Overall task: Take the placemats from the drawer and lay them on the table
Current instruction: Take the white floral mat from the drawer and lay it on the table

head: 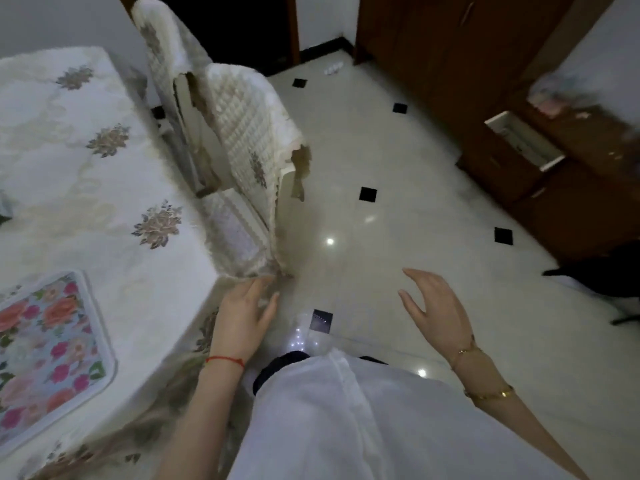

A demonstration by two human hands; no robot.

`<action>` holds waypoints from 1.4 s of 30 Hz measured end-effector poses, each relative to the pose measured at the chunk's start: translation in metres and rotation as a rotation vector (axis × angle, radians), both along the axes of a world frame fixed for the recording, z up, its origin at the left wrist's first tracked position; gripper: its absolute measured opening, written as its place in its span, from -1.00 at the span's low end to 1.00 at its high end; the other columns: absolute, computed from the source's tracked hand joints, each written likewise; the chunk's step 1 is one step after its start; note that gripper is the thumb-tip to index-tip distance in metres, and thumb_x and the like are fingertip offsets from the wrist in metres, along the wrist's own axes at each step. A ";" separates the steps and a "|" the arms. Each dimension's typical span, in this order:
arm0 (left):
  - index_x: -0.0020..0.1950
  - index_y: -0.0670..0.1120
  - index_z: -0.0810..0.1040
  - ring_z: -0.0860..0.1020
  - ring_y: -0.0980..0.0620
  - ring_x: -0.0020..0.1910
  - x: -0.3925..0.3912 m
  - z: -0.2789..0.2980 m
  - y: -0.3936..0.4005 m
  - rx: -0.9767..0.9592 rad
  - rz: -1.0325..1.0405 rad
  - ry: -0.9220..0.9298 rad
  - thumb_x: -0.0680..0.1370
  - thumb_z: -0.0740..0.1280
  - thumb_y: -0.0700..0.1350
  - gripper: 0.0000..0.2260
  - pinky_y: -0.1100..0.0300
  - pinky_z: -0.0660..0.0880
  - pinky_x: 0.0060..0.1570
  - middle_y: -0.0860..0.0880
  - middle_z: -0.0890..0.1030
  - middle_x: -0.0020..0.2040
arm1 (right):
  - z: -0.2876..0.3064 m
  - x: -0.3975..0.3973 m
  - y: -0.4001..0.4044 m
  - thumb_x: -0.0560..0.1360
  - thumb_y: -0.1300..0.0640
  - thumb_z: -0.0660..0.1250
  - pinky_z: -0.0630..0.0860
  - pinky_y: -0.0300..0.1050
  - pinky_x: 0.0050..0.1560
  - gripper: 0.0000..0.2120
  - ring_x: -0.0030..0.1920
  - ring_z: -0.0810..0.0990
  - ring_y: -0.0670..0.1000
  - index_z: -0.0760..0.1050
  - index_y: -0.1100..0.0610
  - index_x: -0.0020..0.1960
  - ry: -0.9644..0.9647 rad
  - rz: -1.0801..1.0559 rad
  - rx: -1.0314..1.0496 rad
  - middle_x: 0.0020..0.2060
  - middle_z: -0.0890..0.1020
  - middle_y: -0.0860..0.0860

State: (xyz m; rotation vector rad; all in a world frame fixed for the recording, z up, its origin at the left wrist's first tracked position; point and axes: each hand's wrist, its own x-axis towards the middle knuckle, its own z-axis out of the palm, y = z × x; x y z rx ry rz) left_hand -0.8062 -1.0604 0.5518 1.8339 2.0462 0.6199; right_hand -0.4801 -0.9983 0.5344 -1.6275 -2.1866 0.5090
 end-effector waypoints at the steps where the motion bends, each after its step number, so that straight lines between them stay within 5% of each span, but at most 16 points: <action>1: 0.18 -0.12 0.58 0.59 -0.09 -0.07 0.016 0.001 0.012 0.005 -0.031 -0.008 0.53 0.37 -0.13 -0.77 0.10 0.52 -0.03 -0.09 0.63 -0.01 | 0.001 0.017 0.001 0.52 0.18 0.39 0.49 0.04 0.24 -0.66 0.16 0.57 0.15 0.52 0.26 0.26 0.004 -0.037 -0.003 0.15 0.62 0.14; 16: 0.21 -0.16 0.58 0.59 -0.13 0.05 0.156 -0.005 0.203 -0.031 -0.379 0.006 0.54 0.37 -0.17 -0.75 0.03 0.49 0.08 -0.13 0.64 0.07 | -0.025 0.140 0.056 0.51 0.20 0.40 0.45 -0.05 0.23 -0.66 0.16 0.58 0.16 0.53 0.27 0.25 0.060 -0.507 -0.060 0.13 0.63 0.16; 24: 0.20 -0.14 0.59 0.58 -0.09 0.09 0.226 0.000 0.387 0.035 -0.503 -0.042 0.54 0.36 -0.16 -0.76 0.01 0.50 0.16 -0.09 0.64 0.09 | -0.016 0.199 0.199 0.52 0.16 0.38 0.39 -0.16 0.23 -0.65 0.18 0.56 0.12 0.51 0.24 0.28 0.053 -0.644 -0.032 0.16 0.62 0.13; 29: 0.15 -0.14 0.60 0.59 -0.08 -0.03 0.275 0.011 0.509 0.096 -0.623 -0.033 0.51 0.40 -0.22 -0.79 0.26 0.41 0.06 -0.07 0.66 -0.03 | -0.003 0.236 0.295 0.54 0.14 0.36 0.44 -0.07 0.25 -0.64 0.19 0.55 0.12 0.50 0.22 0.30 0.066 -0.735 -0.005 0.18 0.60 0.12; 35: 0.18 -0.13 0.59 0.60 -0.10 0.05 0.341 0.012 0.618 0.094 -0.745 -0.036 0.55 0.37 -0.17 -0.79 0.01 0.52 0.10 -0.08 0.65 0.06 | -0.005 0.281 0.371 0.55 0.12 0.35 0.42 -0.13 0.22 -0.64 0.18 0.54 0.10 0.49 0.21 0.31 0.080 -0.850 -0.032 0.16 0.60 0.11; 42: 0.21 -0.13 0.59 0.59 -0.04 0.09 0.427 -0.009 0.726 0.073 -0.794 -0.051 0.56 0.35 -0.15 -0.77 0.06 0.51 0.16 -0.06 0.64 0.10 | -0.031 0.348 0.467 0.56 0.10 0.33 0.49 0.02 0.23 -0.64 0.20 0.54 0.11 0.47 0.19 0.31 0.115 -0.917 -0.075 0.19 0.59 0.10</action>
